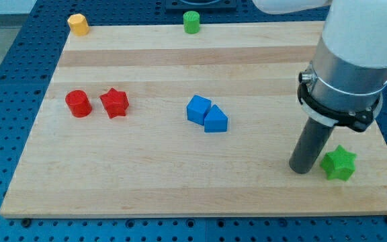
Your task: Move your arm to the bottom right of the board
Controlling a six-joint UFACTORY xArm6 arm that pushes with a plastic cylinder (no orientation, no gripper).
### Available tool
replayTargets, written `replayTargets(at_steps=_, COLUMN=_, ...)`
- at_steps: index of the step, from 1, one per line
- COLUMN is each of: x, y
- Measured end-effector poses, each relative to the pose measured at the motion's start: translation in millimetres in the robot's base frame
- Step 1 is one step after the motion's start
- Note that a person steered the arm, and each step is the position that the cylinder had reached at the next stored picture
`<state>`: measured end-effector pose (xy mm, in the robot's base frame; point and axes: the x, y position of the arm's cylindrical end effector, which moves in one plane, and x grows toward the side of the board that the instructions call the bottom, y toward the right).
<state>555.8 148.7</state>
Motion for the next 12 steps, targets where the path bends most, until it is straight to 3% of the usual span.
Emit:
replayTargets(at_steps=6, x=5, y=57)
replayTargets(at_steps=9, x=27, y=80)
replayTargets(at_steps=12, x=43, y=67)
